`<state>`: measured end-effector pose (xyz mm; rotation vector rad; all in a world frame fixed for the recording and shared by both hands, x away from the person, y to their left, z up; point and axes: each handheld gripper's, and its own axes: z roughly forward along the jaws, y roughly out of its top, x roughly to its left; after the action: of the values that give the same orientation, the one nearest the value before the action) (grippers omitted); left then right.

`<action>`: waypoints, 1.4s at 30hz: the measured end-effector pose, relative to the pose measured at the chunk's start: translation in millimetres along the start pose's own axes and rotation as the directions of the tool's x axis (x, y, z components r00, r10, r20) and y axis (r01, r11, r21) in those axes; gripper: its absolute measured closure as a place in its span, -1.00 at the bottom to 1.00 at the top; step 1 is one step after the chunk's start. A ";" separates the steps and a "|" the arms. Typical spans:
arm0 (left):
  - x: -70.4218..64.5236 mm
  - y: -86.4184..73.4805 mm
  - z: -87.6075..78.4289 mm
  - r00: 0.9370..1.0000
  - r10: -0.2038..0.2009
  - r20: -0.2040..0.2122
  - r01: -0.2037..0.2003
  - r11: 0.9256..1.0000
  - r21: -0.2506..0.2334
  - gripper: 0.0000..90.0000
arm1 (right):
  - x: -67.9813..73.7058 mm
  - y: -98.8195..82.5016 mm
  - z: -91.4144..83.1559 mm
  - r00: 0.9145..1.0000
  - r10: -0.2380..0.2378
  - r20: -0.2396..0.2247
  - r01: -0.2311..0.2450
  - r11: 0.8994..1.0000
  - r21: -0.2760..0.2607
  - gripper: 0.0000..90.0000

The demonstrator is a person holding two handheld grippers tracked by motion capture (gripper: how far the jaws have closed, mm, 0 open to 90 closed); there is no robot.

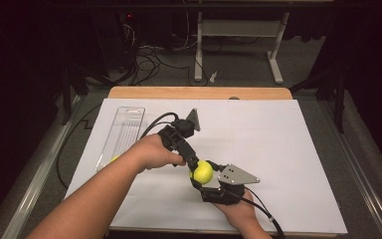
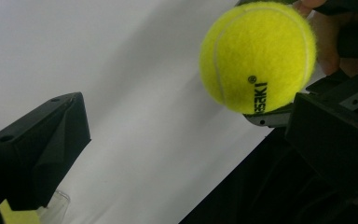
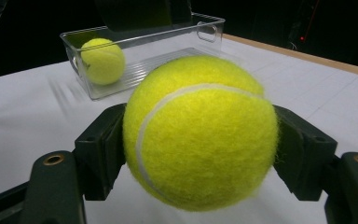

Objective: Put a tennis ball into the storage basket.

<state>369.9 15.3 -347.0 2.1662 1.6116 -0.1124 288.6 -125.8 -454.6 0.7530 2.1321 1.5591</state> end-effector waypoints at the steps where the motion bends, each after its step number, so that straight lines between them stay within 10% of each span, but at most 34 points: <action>1: -1.0 0.1 0.9 1.000 -0.003 -0.002 0.003 1.000 -0.004 -0.98 | 0.4 0.2 0.6 1.000 0.003 0.000 -0.003 1.000 -0.001 -0.38; 42: -17.5 1.7 15.8 1.000 0.024 0.004 -0.024 0.999 0.026 -0.98 | 2.1 7.9 4.5 1.000 0.014 0.007 -0.013 0.999 -0.041 -0.38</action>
<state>369.0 -6.9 -355.2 2.2026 1.5904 -0.1309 291.1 -119.3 -448.5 0.7594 2.0874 1.6000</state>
